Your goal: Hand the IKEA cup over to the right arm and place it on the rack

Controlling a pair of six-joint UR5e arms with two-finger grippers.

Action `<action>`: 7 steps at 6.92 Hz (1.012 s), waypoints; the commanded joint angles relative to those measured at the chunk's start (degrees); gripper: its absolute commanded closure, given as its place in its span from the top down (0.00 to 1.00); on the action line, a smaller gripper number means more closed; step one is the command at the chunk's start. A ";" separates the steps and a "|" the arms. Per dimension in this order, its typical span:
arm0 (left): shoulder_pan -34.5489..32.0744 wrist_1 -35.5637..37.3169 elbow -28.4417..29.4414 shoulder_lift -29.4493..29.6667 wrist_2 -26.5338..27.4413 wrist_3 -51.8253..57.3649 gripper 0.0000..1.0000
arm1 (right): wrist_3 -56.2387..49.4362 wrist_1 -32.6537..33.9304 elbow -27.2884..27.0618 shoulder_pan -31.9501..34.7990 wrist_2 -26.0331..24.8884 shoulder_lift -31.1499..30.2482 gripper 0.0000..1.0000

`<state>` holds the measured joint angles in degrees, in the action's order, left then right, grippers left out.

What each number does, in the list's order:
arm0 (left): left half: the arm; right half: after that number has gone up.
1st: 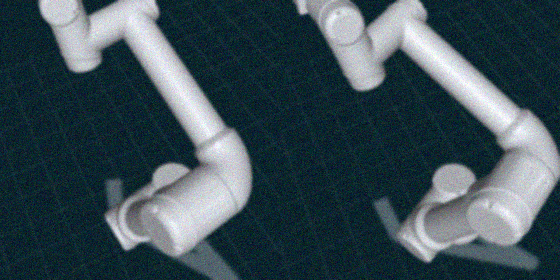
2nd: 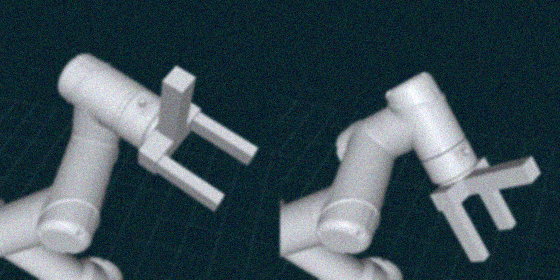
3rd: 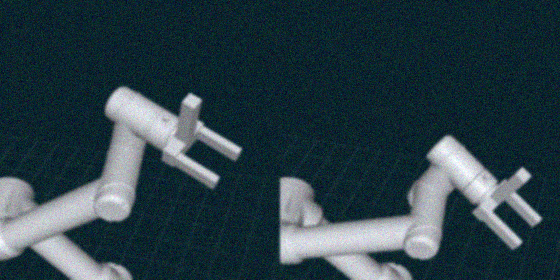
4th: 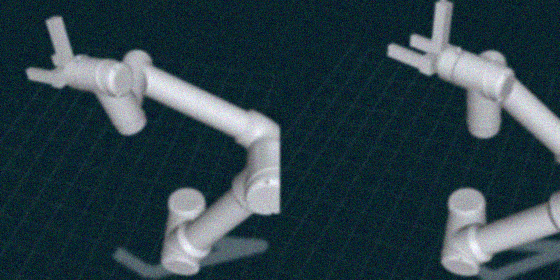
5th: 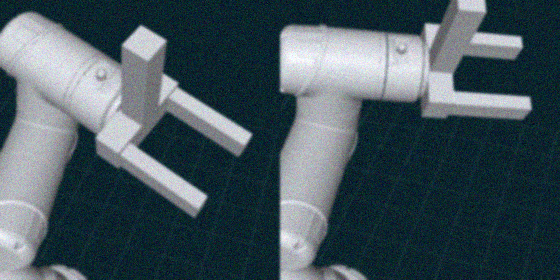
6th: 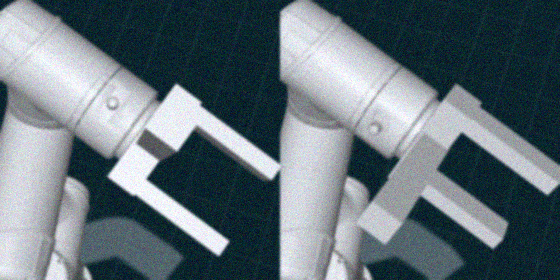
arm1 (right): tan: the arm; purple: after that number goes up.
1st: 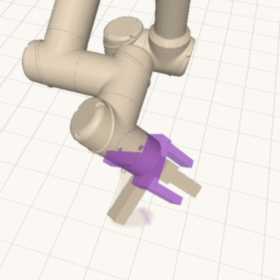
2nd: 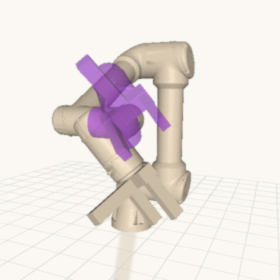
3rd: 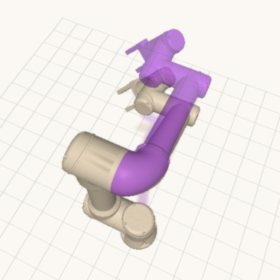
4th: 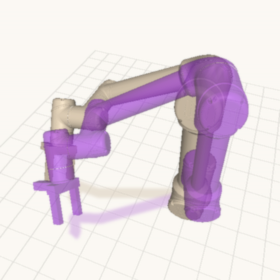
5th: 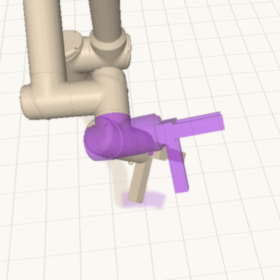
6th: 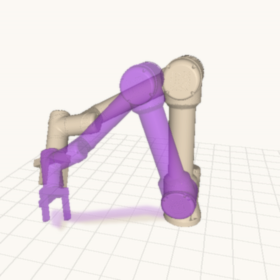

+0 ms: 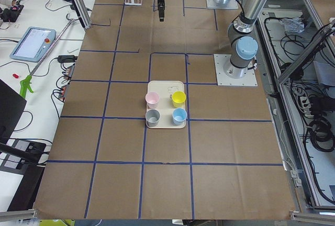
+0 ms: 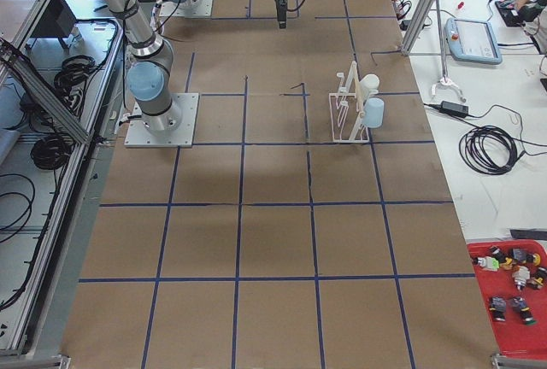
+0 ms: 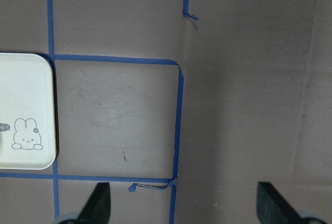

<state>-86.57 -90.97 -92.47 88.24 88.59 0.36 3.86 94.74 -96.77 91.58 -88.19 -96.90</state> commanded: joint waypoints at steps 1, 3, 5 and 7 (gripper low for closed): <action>0.00 0.00 0.01 0.00 0.00 -0.01 1.00 | 0.18 0.01 0.00 0.00 -0.05 -0.04 1.00; 0.00 0.00 0.01 0.00 0.00 -0.01 1.00 | 0.27 0.01 0.00 0.00 -0.05 0.13 1.00; 0.00 0.00 0.01 0.00 0.00 -0.01 1.00 | 0.36 0.01 0.00 0.00 -0.14 -0.30 1.00; 0.00 0.00 0.01 0.00 0.00 -0.01 1.00 | 0.44 0.01 -0.08 0.00 -0.14 0.22 1.00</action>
<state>-86.57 -90.97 -92.48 88.24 88.59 0.35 4.23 94.75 -96.78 91.58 -88.32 -96.74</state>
